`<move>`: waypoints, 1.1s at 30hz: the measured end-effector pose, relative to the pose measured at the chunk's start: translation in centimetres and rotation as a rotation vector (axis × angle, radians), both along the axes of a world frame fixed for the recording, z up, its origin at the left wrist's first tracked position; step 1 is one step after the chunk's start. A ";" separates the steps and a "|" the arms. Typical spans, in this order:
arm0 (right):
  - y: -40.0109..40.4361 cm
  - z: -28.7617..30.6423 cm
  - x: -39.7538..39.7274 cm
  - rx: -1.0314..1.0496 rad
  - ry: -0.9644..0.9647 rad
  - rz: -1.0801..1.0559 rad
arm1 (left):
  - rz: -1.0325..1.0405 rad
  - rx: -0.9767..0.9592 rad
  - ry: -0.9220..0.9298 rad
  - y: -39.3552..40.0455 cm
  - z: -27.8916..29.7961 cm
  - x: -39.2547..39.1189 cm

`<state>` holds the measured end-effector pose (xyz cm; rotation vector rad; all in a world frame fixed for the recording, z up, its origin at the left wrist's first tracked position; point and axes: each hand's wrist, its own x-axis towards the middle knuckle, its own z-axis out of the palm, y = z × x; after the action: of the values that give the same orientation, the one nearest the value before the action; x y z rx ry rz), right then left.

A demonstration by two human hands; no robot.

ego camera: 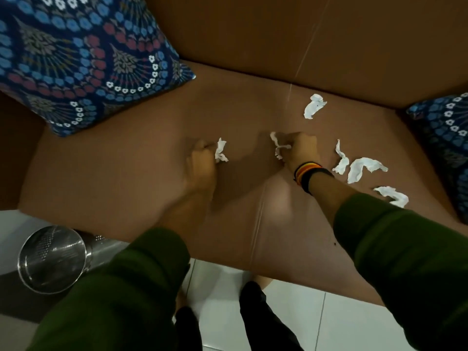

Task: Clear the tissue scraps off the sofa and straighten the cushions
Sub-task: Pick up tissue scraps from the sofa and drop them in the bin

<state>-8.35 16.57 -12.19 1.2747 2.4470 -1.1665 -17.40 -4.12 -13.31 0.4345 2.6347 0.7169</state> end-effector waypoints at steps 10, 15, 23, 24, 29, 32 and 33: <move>-15.9 5.5 1.2 -0.054 0.050 0.061 | 0.127 0.003 0.005 -10.5 5.0 1.4; -29.8 7.6 -2.9 -0.125 0.072 0.237 | 0.402 0.010 -0.037 -27.1 7.1 1.9; -51.8 0.7 -9.0 -0.316 -0.022 0.430 | 0.703 -0.172 -0.122 -50.3 0.3 0.9; -53.8 -0.7 -9.6 -0.341 -0.037 0.432 | 0.716 -0.162 -0.129 -51.6 -0.9 0.6; -61.0 -7.4 -11.4 -0.394 -0.132 0.481 | 0.771 -0.102 -0.221 -54.8 -8.8 -0.2; -62.1 -9.2 -11.6 -0.409 -0.227 0.605 | 0.765 -0.048 -0.231 -54.8 -11.2 0.2; -62.0 -9.3 -11.4 -0.414 -0.235 0.637 | 0.736 -0.058 -0.239 -54.7 -11.6 0.4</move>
<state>-19.73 -45.42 -21.53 0.4323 2.0456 -1.1597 -17.03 -58.81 -24.87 -0.6388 2.5425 0.8256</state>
